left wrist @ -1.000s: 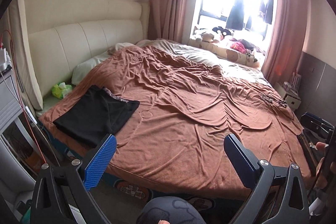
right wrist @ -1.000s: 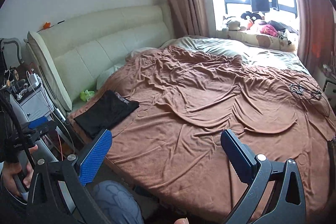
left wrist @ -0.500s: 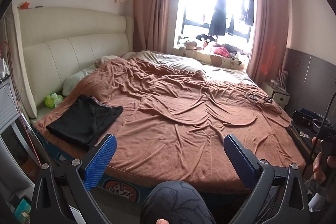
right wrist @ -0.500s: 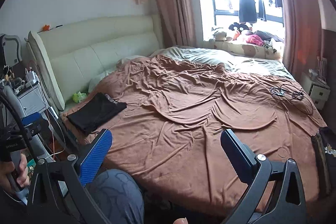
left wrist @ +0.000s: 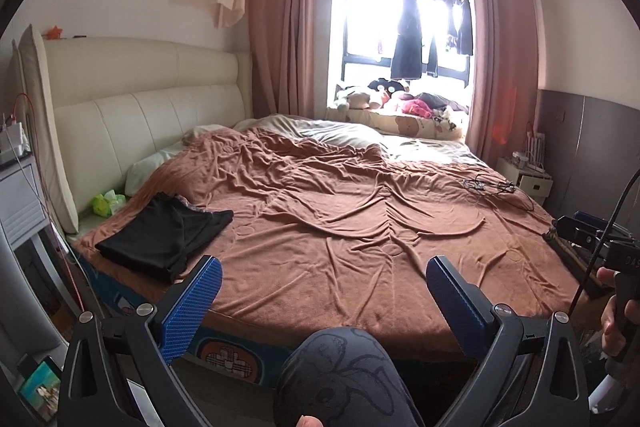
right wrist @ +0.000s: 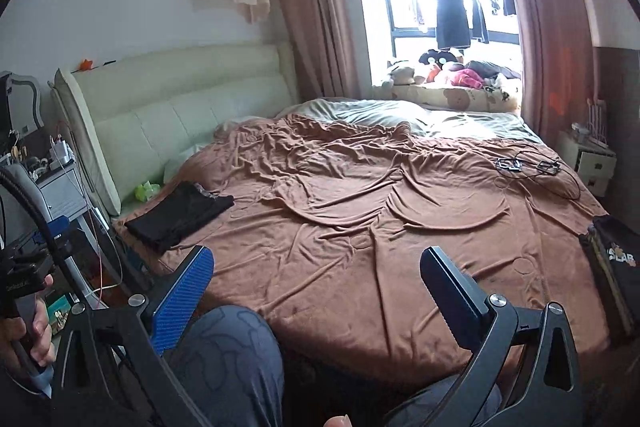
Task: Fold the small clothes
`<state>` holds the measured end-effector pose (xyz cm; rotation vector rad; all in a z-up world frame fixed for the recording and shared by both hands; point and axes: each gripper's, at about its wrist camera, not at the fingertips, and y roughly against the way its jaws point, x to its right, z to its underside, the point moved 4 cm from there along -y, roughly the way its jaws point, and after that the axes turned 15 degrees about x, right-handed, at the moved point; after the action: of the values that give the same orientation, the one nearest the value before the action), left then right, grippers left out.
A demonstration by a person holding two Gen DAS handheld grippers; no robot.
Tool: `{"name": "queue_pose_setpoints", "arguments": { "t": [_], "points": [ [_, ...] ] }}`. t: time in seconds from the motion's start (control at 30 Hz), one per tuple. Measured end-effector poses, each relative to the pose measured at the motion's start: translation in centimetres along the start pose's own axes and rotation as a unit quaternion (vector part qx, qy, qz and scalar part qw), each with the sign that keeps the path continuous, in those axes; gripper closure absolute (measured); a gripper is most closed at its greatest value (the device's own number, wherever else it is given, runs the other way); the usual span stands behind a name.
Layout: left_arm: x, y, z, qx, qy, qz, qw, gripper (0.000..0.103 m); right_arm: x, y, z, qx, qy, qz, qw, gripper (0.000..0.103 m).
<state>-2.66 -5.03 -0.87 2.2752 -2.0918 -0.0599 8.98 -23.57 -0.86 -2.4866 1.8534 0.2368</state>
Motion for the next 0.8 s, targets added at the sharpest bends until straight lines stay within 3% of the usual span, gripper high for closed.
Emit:
{"name": "queue_pose_setpoints", "arguments": {
  "t": [0.5, 0.8],
  "points": [
    [-0.1, 0.7, 3.2, 0.011, -0.009, -0.02, 0.9997, 0.0, 0.2, -1.0, 3.5, -0.013, -0.003, 0.02, 1.0, 0.0],
    [-0.4, -0.7, 4.4, -0.003, -0.01, -0.021, 0.9997, 0.0, -0.1, -1.9, 4.2, -0.027, -0.005, 0.021, 0.999, 0.0]
  ]
}}
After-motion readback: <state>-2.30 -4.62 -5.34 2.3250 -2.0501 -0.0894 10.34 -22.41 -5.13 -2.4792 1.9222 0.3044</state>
